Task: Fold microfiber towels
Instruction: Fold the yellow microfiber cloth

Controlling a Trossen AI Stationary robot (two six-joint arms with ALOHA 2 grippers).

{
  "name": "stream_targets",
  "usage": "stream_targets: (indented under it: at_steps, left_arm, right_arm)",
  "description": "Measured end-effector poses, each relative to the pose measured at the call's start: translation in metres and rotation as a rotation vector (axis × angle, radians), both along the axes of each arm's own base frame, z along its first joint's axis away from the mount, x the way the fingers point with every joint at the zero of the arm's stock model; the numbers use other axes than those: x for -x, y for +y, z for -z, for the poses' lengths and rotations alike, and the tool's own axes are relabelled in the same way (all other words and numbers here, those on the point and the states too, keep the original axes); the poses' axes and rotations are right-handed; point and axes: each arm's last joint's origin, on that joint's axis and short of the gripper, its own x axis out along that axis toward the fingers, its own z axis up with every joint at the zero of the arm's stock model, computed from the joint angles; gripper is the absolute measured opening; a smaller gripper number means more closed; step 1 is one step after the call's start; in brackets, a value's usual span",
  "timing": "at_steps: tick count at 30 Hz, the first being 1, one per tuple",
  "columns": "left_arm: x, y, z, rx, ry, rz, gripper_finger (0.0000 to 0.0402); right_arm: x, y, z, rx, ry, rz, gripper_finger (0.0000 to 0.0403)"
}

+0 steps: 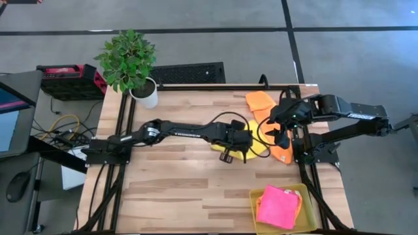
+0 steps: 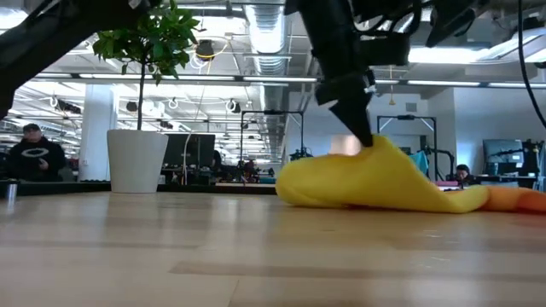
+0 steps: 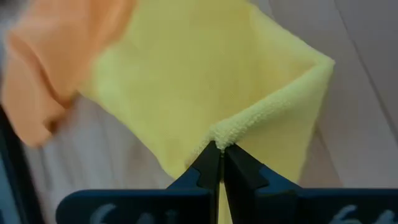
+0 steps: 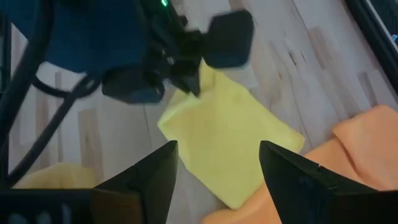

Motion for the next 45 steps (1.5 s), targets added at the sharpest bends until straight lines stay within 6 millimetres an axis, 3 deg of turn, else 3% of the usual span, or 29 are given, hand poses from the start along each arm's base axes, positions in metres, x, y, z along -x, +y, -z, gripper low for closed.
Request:
stream_targets:
  at_steps: [11, 21, 32, 45]
  left_arm:
    - [-0.012, 0.005, 0.001, -0.114, -0.054, 0.197, 0.0]
    - [-0.031, 0.011, -0.007, -0.224, -0.23, 0.36, 0.0]
    - [-0.042, 0.032, 0.02, -0.239, -0.25, 0.307, 0.0]
    - [-0.047, 0.032, 0.014, -0.164, -0.345, 0.25, 0.0]
  right_arm:
    - [0.011, 0.0, -0.005, -0.001, -0.032, -0.004, 0.0249]
    - [0.012, 0.001, -0.006, -0.004, -0.039, 0.0, 0.0249]
    - [0.012, 0.001, -0.005, -0.005, -0.039, 0.0, 0.0249]
    - [0.012, 0.001, -0.005, -0.005, -0.039, 0.0, 0.0249]
